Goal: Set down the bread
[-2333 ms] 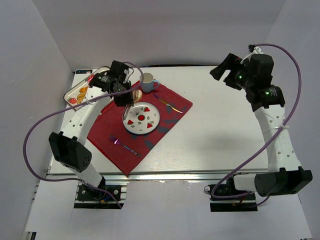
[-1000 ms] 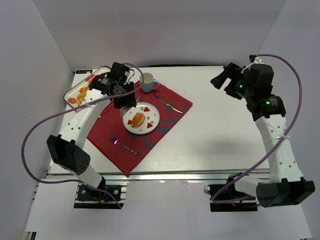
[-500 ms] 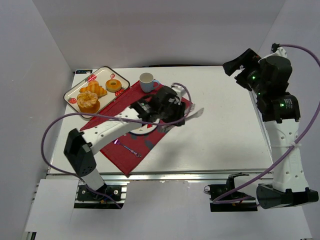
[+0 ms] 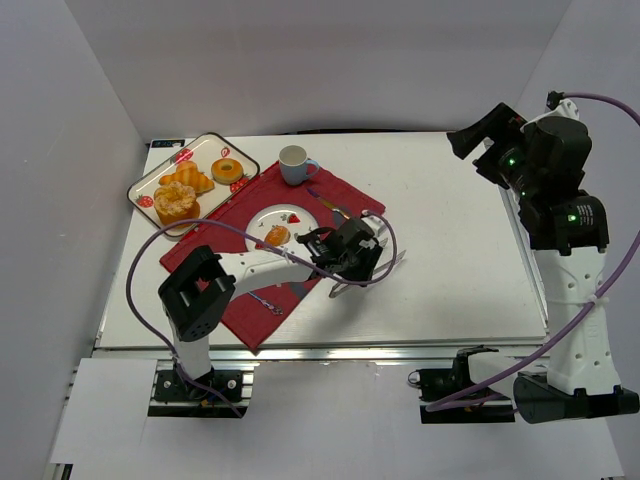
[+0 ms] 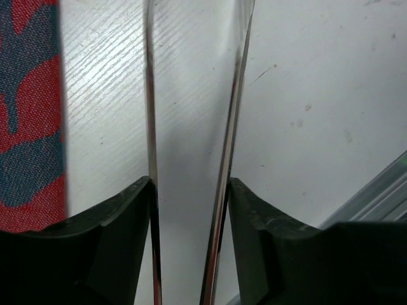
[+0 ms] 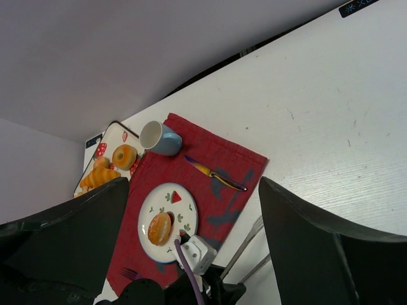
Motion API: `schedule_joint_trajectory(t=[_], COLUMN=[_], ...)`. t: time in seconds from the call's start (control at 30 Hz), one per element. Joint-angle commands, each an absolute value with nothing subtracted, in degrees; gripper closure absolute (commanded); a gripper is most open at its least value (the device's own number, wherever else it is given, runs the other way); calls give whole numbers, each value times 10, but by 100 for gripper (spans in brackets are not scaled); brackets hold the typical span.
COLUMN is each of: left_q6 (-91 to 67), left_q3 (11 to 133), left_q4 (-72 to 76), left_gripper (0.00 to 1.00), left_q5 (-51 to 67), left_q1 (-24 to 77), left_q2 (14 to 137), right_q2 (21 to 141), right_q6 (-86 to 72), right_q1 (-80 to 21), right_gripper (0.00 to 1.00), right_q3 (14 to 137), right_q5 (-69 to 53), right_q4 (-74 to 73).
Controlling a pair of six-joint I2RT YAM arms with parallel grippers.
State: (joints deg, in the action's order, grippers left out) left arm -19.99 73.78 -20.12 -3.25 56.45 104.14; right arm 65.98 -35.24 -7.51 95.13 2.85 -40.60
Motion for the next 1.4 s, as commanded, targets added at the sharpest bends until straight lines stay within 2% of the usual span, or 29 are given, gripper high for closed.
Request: schedule_joint_trajectory(t=[0.0,0.33,0.4,0.5,0.7,0.83,0.87,0.93,0.97,1.1,1.23,1.37], left_q6=[-191,-177,-172,-164,-174,-223,-242,-303,-345,-437,-411,-451], left_q3=[725,699,712,748,858,904,909,917,917,904,867,893], left_q4=[-152,-152,-165,-219,-329,-415,-430,-474,-488,-535,-513,-577], left_gripper=[38,21,16,2,2,2,2,2,2,2,2,2], left_q5=[-39,-23,-25,-53,-89,-203,-295,-406,-509,-703,-764,-780], left_q1=[576,585,586,589,589,589,589,588,589,589,589,588], left_q2=[1046,1082,1086,1076,996,892,867,783,754,621,533,537], right_q2=[642,637,636,635,639,653,657,672,675,692,701,715], right_q6=[-339,-340,-340,-338,-334,-305,-300,-283,-277,-249,-231,-230], right_q1=[-73,-73,-73,-74,-74,-73,-73,-73,-74,-73,-74,-73], right_gripper=[11,11,11,11,11,11,11,11,11,11,11,11], right_q3=[945,933,932,935,953,976,986,1006,1019,1033,1023,1026], right_q5=[40,39,39,40,58,41,40,38,34,10,5,-39], right_q4=[-406,-400,-399,-396,-407,-403,-405,-409,-407,-407,-404,-418])
